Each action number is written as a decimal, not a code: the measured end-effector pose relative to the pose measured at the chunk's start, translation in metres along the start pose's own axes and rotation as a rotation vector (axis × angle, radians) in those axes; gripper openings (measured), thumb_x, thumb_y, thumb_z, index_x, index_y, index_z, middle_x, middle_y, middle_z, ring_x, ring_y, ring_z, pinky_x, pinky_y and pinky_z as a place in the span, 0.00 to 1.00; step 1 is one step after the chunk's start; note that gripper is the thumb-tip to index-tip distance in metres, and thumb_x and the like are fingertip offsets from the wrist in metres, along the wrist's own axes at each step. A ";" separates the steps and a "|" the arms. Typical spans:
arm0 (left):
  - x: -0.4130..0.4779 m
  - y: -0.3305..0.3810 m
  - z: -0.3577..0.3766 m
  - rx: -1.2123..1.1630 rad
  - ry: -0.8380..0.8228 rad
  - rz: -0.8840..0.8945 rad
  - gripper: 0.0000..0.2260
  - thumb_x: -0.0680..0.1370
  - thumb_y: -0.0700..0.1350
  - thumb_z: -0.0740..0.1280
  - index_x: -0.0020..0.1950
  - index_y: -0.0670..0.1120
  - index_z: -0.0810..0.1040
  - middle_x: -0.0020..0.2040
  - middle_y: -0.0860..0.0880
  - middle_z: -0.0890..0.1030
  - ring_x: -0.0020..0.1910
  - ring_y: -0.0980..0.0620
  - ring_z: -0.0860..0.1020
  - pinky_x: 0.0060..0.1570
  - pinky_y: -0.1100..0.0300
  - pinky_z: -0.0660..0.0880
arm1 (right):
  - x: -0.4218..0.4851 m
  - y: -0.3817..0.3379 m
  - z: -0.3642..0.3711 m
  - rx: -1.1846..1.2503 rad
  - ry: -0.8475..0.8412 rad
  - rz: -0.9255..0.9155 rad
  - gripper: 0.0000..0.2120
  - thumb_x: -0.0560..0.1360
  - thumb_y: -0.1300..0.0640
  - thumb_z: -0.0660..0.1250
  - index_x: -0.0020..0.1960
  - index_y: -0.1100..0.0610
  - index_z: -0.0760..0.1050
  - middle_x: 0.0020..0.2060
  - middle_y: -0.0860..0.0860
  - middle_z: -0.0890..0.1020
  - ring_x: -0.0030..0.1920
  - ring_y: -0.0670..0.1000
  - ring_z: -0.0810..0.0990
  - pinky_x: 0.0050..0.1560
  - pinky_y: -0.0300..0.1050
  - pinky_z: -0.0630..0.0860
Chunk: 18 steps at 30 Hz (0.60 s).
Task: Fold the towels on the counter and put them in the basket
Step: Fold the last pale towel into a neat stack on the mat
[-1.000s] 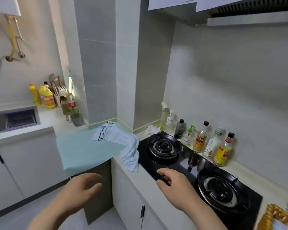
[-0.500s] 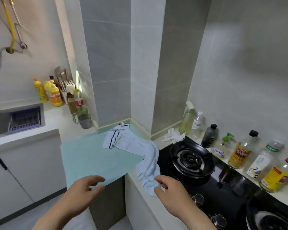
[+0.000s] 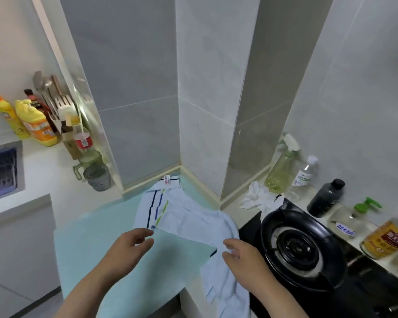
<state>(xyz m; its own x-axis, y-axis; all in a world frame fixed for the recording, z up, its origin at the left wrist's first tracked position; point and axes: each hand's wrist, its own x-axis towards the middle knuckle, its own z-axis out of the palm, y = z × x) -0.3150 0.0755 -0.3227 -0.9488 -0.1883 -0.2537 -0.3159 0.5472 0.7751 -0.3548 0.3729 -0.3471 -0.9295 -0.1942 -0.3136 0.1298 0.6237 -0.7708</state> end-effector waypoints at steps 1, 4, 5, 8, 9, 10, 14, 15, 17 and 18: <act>0.011 0.001 -0.003 0.003 -0.001 -0.003 0.06 0.78 0.48 0.66 0.51 0.58 0.78 0.52 0.55 0.82 0.53 0.60 0.79 0.52 0.60 0.74 | 0.008 0.002 0.000 -0.001 0.007 0.014 0.18 0.79 0.53 0.63 0.69 0.49 0.71 0.61 0.41 0.74 0.63 0.44 0.74 0.61 0.36 0.69; 0.052 0.003 -0.011 0.030 -0.023 0.011 0.06 0.78 0.47 0.65 0.51 0.52 0.82 0.48 0.55 0.84 0.47 0.59 0.80 0.45 0.62 0.74 | 0.027 0.009 0.002 -0.035 0.016 0.072 0.20 0.79 0.52 0.63 0.71 0.51 0.70 0.65 0.44 0.73 0.66 0.45 0.73 0.63 0.36 0.68; 0.067 0.001 -0.015 0.034 -0.034 0.016 0.07 0.79 0.47 0.65 0.51 0.50 0.82 0.49 0.55 0.84 0.47 0.58 0.80 0.45 0.63 0.74 | 0.034 0.011 0.006 -0.052 0.008 0.085 0.21 0.79 0.51 0.62 0.71 0.51 0.69 0.66 0.44 0.73 0.65 0.44 0.73 0.62 0.36 0.67; 0.116 -0.007 -0.023 0.076 -0.066 0.033 0.10 0.79 0.48 0.64 0.58 0.49 0.80 0.57 0.53 0.81 0.57 0.53 0.78 0.52 0.60 0.72 | 0.050 0.012 0.020 -0.075 0.016 0.127 0.20 0.79 0.52 0.62 0.70 0.50 0.70 0.66 0.45 0.72 0.64 0.44 0.72 0.63 0.35 0.66; 0.131 -0.008 -0.026 0.089 -0.066 0.037 0.11 0.79 0.48 0.63 0.60 0.49 0.79 0.59 0.53 0.80 0.59 0.53 0.77 0.55 0.59 0.71 | 0.055 0.012 0.025 -0.077 0.041 0.136 0.19 0.79 0.52 0.62 0.69 0.50 0.70 0.66 0.45 0.72 0.64 0.44 0.72 0.63 0.35 0.67; 0.149 -0.009 -0.028 0.103 -0.070 0.052 0.12 0.79 0.48 0.63 0.62 0.50 0.79 0.61 0.52 0.79 0.61 0.53 0.76 0.57 0.58 0.70 | 0.063 0.011 0.033 -0.070 0.084 0.148 0.18 0.79 0.53 0.63 0.68 0.49 0.71 0.65 0.45 0.72 0.64 0.45 0.73 0.63 0.35 0.67; 0.210 -0.019 -0.027 0.178 -0.117 0.117 0.15 0.79 0.47 0.63 0.66 0.52 0.76 0.67 0.52 0.75 0.63 0.50 0.76 0.55 0.59 0.69 | 0.088 0.004 0.059 -0.032 0.252 0.183 0.20 0.79 0.59 0.61 0.71 0.53 0.68 0.69 0.47 0.68 0.64 0.46 0.72 0.63 0.35 0.67; 0.224 -0.021 -0.025 0.208 -0.139 0.136 0.15 0.79 0.47 0.63 0.66 0.52 0.75 0.67 0.52 0.75 0.63 0.50 0.76 0.55 0.58 0.69 | 0.094 0.003 0.065 -0.039 0.291 0.200 0.21 0.79 0.60 0.60 0.72 0.54 0.66 0.72 0.48 0.65 0.67 0.47 0.70 0.67 0.37 0.66; 0.243 -0.024 -0.019 0.231 -0.184 0.197 0.16 0.79 0.44 0.63 0.67 0.51 0.74 0.65 0.53 0.75 0.62 0.48 0.76 0.55 0.58 0.69 | 0.104 -0.001 0.075 -0.042 0.372 0.247 0.25 0.80 0.60 0.58 0.76 0.55 0.61 0.75 0.50 0.59 0.72 0.50 0.65 0.72 0.42 0.62; 0.252 -0.026 -0.015 0.217 -0.205 0.231 0.15 0.79 0.43 0.63 0.66 0.51 0.74 0.63 0.53 0.75 0.60 0.48 0.75 0.55 0.57 0.69 | 0.108 -0.002 0.078 -0.038 0.414 0.285 0.25 0.80 0.60 0.58 0.76 0.56 0.59 0.76 0.51 0.59 0.73 0.51 0.63 0.74 0.43 0.60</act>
<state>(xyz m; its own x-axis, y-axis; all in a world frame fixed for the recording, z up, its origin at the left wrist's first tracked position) -0.5456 0.0013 -0.3982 -0.9701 0.1155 -0.2137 -0.0664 0.7201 0.6907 -0.4285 0.2918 -0.4222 -0.9190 0.2995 -0.2564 0.3926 0.6369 -0.6635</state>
